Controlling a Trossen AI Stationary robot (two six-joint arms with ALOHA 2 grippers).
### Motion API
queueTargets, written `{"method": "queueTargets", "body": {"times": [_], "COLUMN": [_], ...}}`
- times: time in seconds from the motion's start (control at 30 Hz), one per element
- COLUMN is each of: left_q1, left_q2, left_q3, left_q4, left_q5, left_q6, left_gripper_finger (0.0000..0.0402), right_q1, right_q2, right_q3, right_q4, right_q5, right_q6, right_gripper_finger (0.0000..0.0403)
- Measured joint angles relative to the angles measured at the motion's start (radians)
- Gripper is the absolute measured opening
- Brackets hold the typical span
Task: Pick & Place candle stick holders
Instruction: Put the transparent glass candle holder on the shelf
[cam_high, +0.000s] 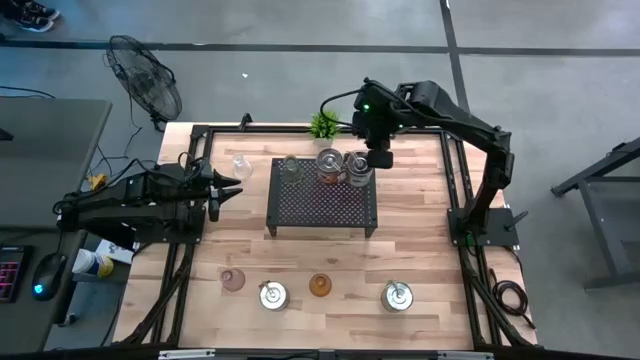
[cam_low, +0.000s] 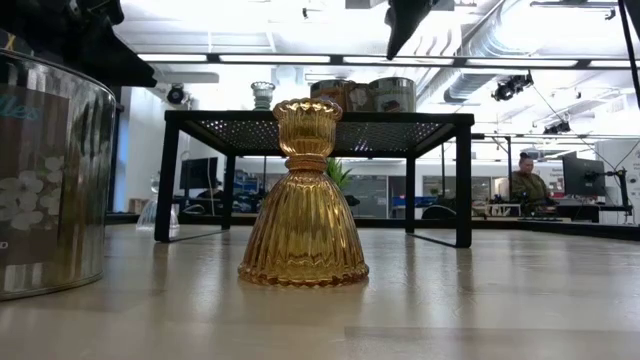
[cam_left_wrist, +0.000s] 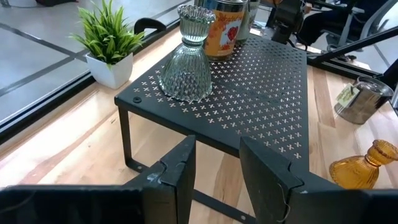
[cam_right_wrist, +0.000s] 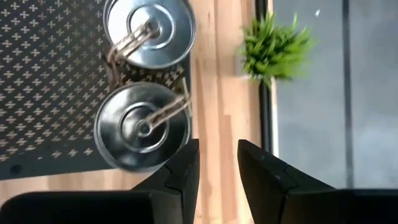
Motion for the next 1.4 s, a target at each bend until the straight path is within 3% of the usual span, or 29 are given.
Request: {"method": "queueTargets", "body": {"times": [0.43, 0.6, 0.87, 1.13, 1.4], "left_q1": [0.000, 0.000, 0.000, 0.000, 0.000], "left_q2": [0.000, 0.000, 0.000, 0.020, 0.180], "left_q3": [0.000, 0.000, 0.000, 0.000, 0.037], "left_q4": [-0.001, -0.001, -0.001, 0.008, 0.035], "left_q5": [-0.001, -0.002, -0.033, -0.251, -0.434], "left_q6": [0.002, 0.002, 0.002, -0.031, -0.083], "left_gripper_finger": [0.0122, 0.0122, 0.0122, 0.0122, 0.0122], "right_q1": [0.000, 0.000, 0.000, 0.000, 0.000], "right_q2": [-0.011, -0.072, -0.338, -0.574, -0.707], "right_q3": [-0.002, -0.077, -0.469, -0.884, -1.185], "right_q4": [-0.081, -0.039, 0.287, 0.673, 0.928], "right_q5": [-0.100, -0.101, -0.099, -0.031, 0.105], "right_q6": [0.123, 0.141, 0.191, 0.267, 0.278], "right_gripper_finger": [0.0101, 0.0101, 0.0101, 0.0101, 0.0101]}}
